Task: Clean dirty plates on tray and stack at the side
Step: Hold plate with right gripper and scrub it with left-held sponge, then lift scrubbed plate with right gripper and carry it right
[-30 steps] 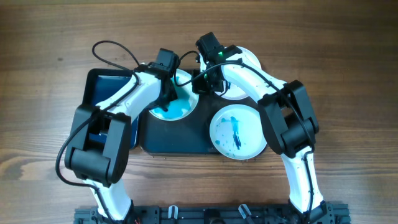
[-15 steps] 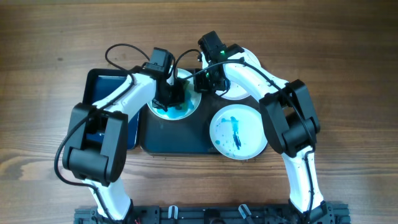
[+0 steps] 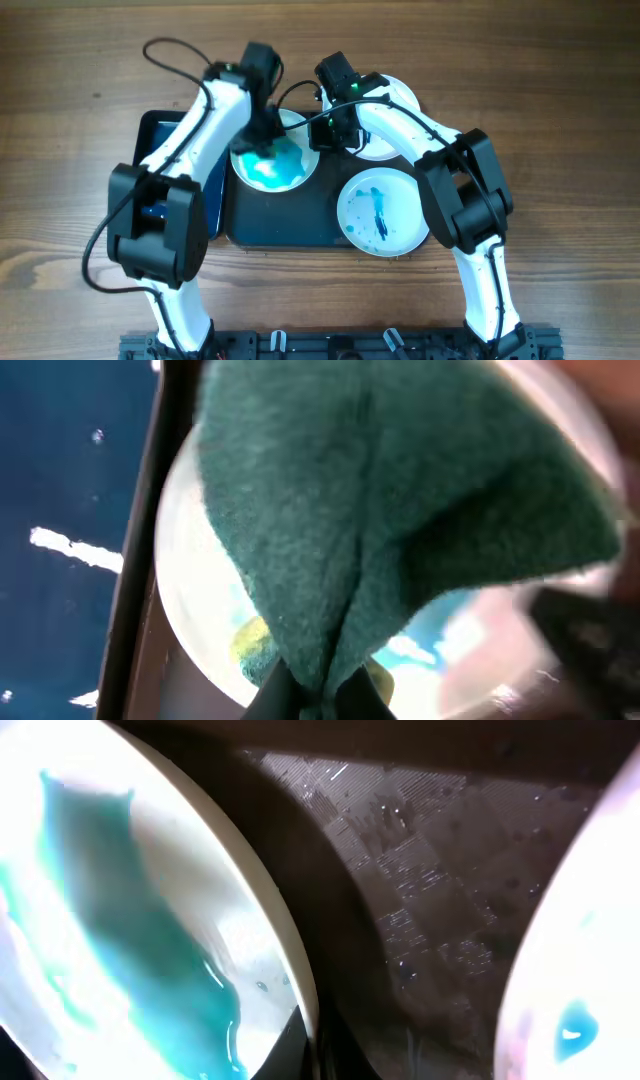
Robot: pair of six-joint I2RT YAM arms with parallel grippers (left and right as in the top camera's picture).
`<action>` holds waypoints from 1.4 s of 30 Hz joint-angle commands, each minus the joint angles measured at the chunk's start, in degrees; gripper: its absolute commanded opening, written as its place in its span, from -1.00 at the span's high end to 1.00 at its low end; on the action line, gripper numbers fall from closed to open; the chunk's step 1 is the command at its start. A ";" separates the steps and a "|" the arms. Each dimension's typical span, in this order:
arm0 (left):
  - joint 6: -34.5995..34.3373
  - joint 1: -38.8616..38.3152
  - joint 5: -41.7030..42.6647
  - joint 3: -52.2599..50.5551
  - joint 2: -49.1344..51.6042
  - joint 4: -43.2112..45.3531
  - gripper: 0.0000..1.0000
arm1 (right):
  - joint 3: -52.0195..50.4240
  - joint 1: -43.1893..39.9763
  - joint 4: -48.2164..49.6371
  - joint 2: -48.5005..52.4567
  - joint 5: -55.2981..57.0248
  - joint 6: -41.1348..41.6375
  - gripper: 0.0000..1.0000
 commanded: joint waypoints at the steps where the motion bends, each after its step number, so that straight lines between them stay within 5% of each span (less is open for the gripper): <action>1: 1.57 3.32 3.98 7.48 -0.17 -5.16 0.92 | -0.85 0.09 -1.84 1.68 1.57 -0.37 0.91; 8: 1.60 11.34 4.17 8.76 -0.42 -8.11 0.92 | -0.76 0.52 -5.14 -4.24 8.74 -4.70 0.92; 18: 1.55 18.86 4.15 8.76 -0.39 -6.38 0.92 | -0.74 8.33 -11.41 -16.70 49.46 -6.69 0.92; 33: 1.57 19.08 4.09 8.76 -0.39 -5.68 0.92 | -0.76 26.40 -14.78 -21.55 101.77 -5.95 0.92; 39: 1.57 19.08 3.69 8.76 -0.39 -5.66 0.92 | -0.76 29.14 -14.49 -24.17 103.75 -5.07 0.92; 42: 1.57 19.08 3.69 8.74 -0.39 -5.53 0.92 | -0.76 28.72 -14.69 -24.57 96.17 -4.28 0.92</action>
